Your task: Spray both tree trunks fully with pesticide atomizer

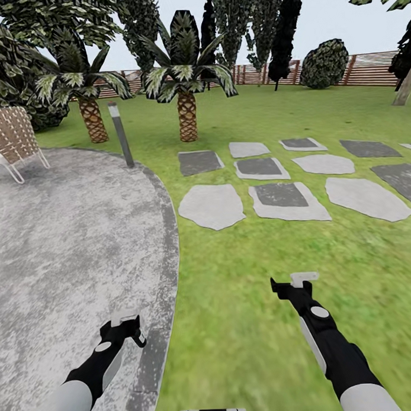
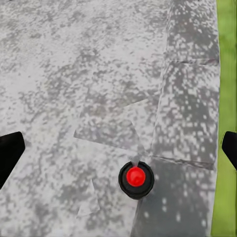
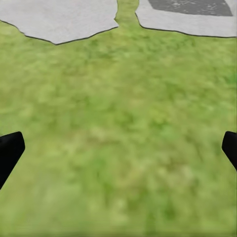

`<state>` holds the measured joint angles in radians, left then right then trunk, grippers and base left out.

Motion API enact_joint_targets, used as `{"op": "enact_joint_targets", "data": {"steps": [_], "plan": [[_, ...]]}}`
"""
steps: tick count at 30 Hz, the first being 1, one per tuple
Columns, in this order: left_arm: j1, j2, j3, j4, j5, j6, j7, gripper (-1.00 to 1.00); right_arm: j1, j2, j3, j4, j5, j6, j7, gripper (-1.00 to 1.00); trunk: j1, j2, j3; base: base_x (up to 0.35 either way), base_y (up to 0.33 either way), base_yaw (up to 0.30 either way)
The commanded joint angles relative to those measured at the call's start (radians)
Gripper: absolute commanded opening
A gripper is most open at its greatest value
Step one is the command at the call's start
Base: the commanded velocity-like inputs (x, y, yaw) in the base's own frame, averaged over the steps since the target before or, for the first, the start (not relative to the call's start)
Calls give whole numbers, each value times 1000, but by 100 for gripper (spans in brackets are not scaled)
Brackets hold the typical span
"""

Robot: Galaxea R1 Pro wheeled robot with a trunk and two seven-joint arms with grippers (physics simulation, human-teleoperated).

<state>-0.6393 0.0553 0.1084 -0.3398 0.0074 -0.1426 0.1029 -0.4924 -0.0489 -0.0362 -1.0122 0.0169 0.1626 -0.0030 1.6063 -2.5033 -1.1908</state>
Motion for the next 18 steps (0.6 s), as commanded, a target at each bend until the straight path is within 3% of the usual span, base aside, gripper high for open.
{"op": "enact_joint_targets", "data": {"steps": [1, 18], "plan": [[0, -2, -3, 0, -1, 0, 0, 100, 0, 0, -1, 0, 0, 0, 0, 100, 0, 0, -4, 0, 0, 11], [0, -11, -6, -3, -1, -8, -2, 100, 0, 0, -11, -1, -2, 0, 1, 100, 8, -4, -92, 0, 0, -30]]}}
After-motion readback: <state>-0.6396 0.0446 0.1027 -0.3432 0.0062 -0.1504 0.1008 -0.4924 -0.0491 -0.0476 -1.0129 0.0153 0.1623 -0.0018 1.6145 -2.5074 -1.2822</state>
